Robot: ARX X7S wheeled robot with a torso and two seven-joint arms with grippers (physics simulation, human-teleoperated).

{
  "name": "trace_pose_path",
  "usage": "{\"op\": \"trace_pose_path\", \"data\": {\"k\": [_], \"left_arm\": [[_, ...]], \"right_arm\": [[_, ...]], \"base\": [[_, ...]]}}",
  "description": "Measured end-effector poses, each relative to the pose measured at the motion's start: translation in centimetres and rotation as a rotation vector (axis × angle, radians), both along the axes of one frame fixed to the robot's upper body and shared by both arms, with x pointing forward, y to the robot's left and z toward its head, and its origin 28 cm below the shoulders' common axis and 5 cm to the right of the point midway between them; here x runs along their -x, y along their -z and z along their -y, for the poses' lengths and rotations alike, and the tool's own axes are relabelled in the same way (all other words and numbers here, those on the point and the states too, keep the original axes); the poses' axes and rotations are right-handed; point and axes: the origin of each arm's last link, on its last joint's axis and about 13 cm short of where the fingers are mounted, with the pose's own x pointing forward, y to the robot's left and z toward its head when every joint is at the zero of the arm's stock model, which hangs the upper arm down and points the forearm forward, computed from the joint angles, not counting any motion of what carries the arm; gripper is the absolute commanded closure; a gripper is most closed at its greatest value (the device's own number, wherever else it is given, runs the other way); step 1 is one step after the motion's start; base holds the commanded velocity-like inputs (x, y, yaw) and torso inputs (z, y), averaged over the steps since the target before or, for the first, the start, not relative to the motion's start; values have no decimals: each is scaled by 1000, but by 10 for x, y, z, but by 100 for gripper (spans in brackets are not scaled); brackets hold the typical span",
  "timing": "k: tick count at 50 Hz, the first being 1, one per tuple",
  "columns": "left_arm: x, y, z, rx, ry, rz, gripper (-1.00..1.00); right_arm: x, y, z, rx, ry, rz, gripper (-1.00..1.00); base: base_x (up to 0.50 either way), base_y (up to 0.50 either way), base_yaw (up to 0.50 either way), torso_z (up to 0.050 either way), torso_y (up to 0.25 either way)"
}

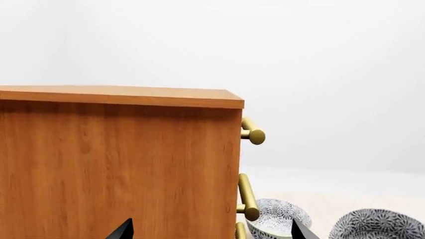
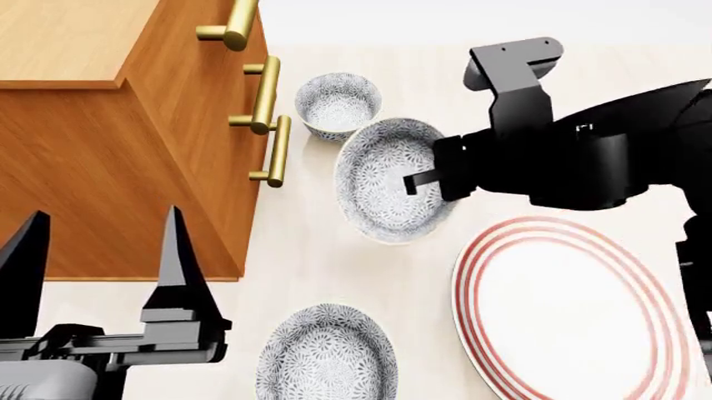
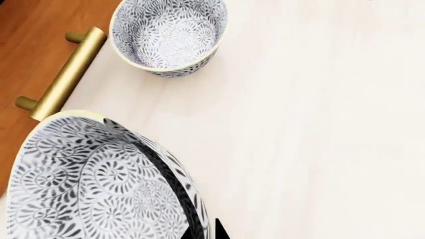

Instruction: Put the bowl in the middle on the plate.

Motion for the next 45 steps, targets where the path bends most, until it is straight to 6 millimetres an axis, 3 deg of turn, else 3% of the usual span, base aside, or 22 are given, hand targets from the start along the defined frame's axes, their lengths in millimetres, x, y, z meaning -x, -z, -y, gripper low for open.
{"op": "trace_pose_path", "data": {"k": [19, 45], "left_arm": [[0, 0, 0, -5, -6, 0, -100], [-1, 1, 0, -13, -12, -3, -100]], "right_arm": [[51, -10, 47, -54, 94, 28, 100], [105, 3, 96, -212, 248, 21, 100]], "base": [[0, 0, 0, 0, 0], [0, 0, 0, 0, 0]]}}
